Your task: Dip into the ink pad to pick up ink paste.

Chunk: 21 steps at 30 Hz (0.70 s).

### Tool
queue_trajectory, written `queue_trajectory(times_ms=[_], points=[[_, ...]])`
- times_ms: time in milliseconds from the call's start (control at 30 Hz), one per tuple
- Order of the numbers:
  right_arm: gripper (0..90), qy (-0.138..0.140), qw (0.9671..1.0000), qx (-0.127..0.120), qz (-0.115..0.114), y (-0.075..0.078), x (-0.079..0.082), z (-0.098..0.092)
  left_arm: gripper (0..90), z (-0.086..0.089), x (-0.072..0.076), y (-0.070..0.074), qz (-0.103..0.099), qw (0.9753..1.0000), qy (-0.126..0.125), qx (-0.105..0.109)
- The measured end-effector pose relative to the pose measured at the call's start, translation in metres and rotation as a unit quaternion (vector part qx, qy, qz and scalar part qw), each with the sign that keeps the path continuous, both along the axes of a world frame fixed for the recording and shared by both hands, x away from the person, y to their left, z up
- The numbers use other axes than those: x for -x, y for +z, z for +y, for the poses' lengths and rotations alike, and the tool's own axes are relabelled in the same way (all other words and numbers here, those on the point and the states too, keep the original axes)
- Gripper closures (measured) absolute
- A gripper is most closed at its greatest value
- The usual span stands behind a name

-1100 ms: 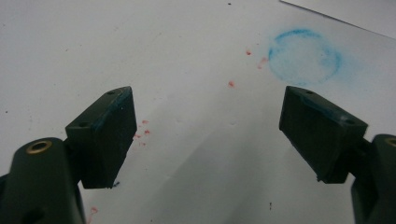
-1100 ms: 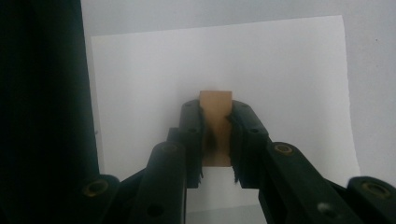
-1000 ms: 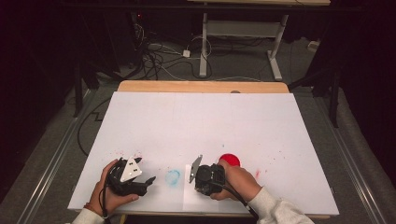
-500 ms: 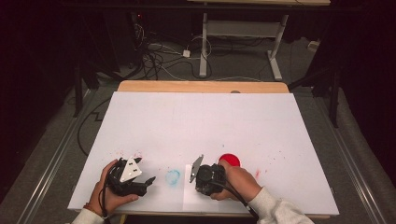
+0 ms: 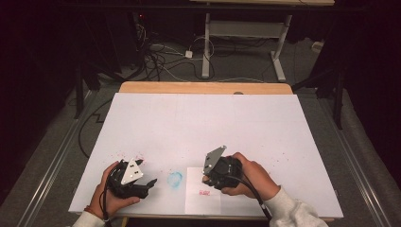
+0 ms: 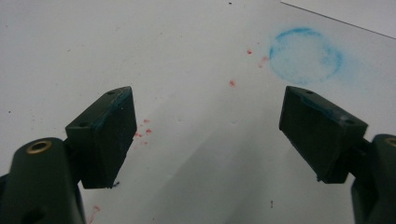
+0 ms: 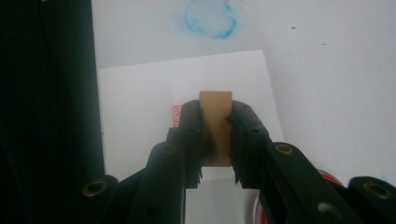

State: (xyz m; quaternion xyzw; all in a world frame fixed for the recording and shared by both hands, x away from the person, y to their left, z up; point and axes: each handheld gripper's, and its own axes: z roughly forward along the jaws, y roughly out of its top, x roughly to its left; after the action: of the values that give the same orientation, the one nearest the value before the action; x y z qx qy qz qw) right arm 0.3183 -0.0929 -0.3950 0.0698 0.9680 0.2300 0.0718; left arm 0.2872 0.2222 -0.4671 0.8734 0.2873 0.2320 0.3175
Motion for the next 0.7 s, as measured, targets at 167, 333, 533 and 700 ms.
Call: queue_trajectory(times_ms=[167,333,533,700], points=[[76.2,-0.013,0.9998,-0.012,-0.010,0.009,-0.004,-0.013,18.4,0.000,-0.001,0.000,-0.001,1.0000,0.000,0.002],[76.2,-0.032,0.9991,-0.023,-0.016,0.016,-0.010,-0.024,18.3,0.002,-0.002,-0.002,0.000,1.0000,0.003,0.001],[76.2,-0.044,0.9986,-0.022,-0.020,0.018,-0.018,-0.033,18.3,0.005,-0.004,-0.003,0.003,1.0000,0.004,0.003],[76.2,-0.052,0.9982,-0.016,-0.023,0.018,-0.020,-0.038,18.3,0.004,-0.003,-0.003,0.007,0.9999,0.004,0.007]])
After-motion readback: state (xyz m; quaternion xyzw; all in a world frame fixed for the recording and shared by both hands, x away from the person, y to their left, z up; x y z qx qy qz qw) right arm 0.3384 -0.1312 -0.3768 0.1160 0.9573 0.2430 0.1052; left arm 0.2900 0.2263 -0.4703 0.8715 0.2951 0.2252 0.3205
